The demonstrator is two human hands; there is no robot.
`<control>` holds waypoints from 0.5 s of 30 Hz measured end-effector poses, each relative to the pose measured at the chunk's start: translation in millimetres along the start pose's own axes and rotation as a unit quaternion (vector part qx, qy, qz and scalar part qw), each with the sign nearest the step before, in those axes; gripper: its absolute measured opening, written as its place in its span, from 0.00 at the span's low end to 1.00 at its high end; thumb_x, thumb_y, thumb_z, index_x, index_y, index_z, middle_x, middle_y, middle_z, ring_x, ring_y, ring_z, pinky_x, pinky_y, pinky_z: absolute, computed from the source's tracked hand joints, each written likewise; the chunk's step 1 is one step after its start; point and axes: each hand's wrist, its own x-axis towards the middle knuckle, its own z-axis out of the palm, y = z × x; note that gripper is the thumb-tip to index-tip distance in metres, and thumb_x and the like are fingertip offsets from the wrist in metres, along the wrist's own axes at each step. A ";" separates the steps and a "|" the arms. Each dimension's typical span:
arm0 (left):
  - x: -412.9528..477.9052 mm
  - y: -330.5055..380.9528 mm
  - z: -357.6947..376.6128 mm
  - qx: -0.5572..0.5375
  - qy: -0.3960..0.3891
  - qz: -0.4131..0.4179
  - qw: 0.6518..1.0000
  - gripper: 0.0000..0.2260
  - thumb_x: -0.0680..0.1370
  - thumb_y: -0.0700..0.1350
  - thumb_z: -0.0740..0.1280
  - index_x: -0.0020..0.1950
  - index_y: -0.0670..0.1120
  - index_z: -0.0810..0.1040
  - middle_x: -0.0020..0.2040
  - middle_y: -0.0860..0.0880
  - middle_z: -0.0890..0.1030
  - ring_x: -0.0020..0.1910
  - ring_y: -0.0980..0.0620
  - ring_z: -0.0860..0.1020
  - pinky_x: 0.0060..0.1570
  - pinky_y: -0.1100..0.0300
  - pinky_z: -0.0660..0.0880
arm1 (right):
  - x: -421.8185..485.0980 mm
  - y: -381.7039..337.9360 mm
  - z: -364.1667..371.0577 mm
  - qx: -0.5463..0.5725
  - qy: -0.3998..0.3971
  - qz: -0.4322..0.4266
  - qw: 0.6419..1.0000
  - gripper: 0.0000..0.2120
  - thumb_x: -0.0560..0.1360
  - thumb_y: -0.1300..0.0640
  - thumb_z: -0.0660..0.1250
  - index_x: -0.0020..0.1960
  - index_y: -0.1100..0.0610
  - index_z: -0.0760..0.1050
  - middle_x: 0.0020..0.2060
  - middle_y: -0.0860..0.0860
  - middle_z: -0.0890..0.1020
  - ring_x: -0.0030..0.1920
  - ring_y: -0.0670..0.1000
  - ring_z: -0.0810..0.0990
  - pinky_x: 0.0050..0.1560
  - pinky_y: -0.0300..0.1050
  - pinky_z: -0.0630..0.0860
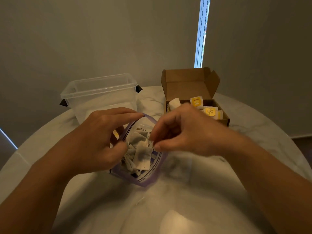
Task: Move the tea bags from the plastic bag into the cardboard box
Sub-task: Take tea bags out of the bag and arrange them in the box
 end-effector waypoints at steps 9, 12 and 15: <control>0.5 0.5 0.4 0.000 -0.004 0.006 1.000 0.29 0.69 0.51 0.58 0.70 0.53 0.74 0.60 0.59 0.77 0.48 0.59 0.78 0.35 0.68 0.78 | 21.3 8.6 62.5 -0.305 -0.072 -0.030 0.949 0.19 0.75 0.53 0.71 0.64 0.55 0.76 0.60 0.52 0.78 0.57 0.52 0.78 0.50 0.39 0.73; 0.9 -0.5 0.7 0.001 -0.008 0.008 1.000 0.28 0.70 0.51 0.59 0.70 0.52 0.74 0.61 0.59 0.77 0.47 0.59 0.78 0.35 0.69 0.77 | 29.2 14.7 68.9 -0.316 -0.069 0.003 0.946 0.18 0.77 0.54 0.68 0.66 0.56 0.74 0.61 0.53 0.78 0.58 0.53 0.77 0.49 0.40 0.70; 0.4 0.5 1.4 0.002 -0.008 0.010 1.000 0.28 0.69 0.51 0.58 0.70 0.51 0.75 0.60 0.59 0.78 0.48 0.60 0.77 0.36 0.70 0.76 | 31.7 24.9 74.4 -0.308 -0.074 0.042 0.947 0.18 0.79 0.54 0.65 0.68 0.56 0.72 0.63 0.55 0.76 0.60 0.54 0.76 0.51 0.41 0.69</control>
